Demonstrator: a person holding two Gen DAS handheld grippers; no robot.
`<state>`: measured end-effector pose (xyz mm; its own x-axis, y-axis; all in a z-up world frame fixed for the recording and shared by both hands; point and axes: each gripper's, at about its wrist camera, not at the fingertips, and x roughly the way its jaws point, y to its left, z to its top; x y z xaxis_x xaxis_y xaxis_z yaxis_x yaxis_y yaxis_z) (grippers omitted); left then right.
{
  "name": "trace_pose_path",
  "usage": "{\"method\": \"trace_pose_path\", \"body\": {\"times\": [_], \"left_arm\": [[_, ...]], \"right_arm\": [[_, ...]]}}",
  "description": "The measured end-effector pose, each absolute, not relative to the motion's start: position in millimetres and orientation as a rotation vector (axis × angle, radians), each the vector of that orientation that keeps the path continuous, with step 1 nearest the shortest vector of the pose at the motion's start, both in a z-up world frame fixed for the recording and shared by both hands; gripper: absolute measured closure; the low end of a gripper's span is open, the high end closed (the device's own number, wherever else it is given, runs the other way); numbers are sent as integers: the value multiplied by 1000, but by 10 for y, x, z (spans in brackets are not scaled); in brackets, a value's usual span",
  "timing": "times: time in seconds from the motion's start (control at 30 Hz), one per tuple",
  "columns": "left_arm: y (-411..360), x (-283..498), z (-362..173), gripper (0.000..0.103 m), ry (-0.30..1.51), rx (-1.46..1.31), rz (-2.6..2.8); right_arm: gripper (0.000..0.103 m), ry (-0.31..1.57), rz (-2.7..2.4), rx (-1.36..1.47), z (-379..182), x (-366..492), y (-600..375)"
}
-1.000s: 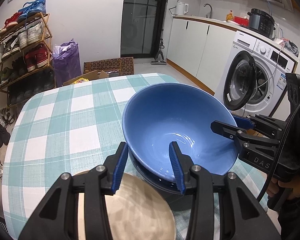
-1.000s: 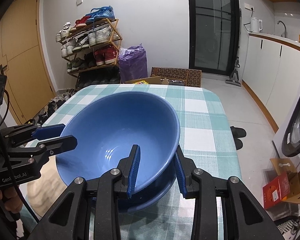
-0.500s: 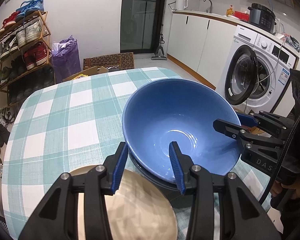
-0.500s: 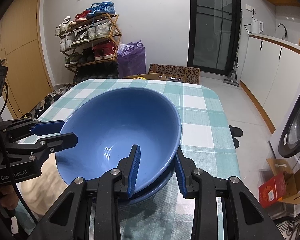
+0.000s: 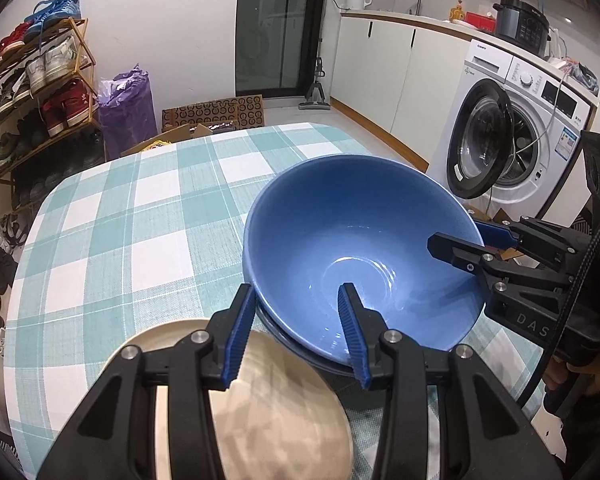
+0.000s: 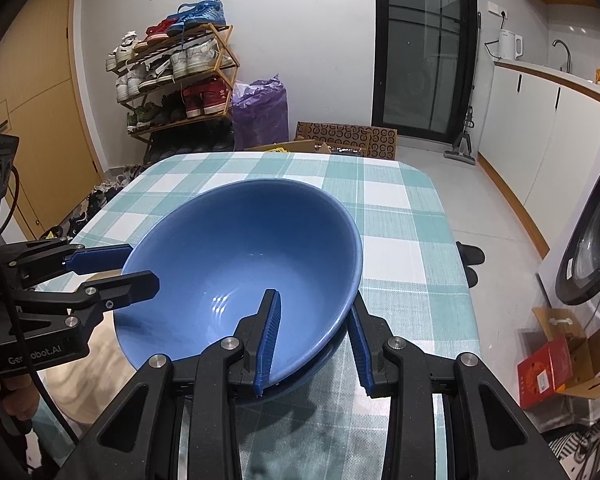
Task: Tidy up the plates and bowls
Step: 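Carry the nested bowls with both grippers and lower them into the third blue bowl, then open both grippers to release the bowl rims, then move both grippers to opposite rims of the three stacked blue bowls and close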
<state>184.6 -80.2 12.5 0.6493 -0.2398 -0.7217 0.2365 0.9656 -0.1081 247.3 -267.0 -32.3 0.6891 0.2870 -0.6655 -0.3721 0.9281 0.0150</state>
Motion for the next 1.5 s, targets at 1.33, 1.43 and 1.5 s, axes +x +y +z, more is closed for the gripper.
{"method": "trace_pose_path", "body": {"times": [1.33,1.43,1.5], "left_arm": [[-502,1867,238,2,790,-79,-298],[-496,1881,233,2,792,-63,-294],[-488,1893,217,0,794,-60,-288]], "right_arm": [[1,700,418,-78,-277,2383,-2757],[1,717,431,-63,-293,2410,-2765],[1,709,426,-58,-292,2405,-2764]]}}
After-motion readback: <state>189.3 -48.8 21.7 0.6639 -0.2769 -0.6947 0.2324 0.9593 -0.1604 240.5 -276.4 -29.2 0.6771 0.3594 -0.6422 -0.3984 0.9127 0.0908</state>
